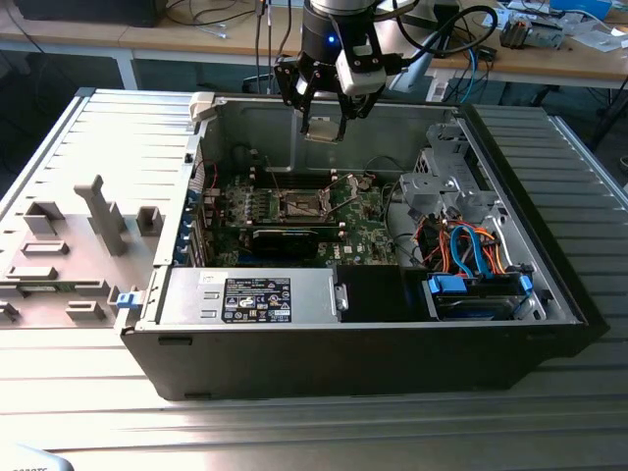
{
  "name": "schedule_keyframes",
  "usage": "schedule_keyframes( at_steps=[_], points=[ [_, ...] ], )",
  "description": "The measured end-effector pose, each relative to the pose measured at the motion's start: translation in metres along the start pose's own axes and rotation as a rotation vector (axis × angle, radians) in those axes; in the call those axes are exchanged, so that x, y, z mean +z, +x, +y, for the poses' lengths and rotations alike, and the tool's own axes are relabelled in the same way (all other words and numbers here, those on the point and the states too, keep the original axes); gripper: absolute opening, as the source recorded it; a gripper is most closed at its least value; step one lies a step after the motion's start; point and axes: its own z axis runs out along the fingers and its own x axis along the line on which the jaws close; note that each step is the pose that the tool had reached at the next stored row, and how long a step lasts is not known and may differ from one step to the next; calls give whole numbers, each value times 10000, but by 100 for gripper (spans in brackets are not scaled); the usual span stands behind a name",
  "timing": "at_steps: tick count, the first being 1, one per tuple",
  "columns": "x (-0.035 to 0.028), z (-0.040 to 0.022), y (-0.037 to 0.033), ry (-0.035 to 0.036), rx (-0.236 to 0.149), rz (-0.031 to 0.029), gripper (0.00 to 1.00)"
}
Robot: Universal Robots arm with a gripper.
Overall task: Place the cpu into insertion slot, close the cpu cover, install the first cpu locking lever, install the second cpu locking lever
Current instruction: 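Place the cpu into insertion slot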
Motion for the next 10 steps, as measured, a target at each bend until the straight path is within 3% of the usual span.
schedule_keyframes(
  at_steps=[10],
  points=[
    [0, 0, 0, -2, 103, -9, 54]
  ],
)
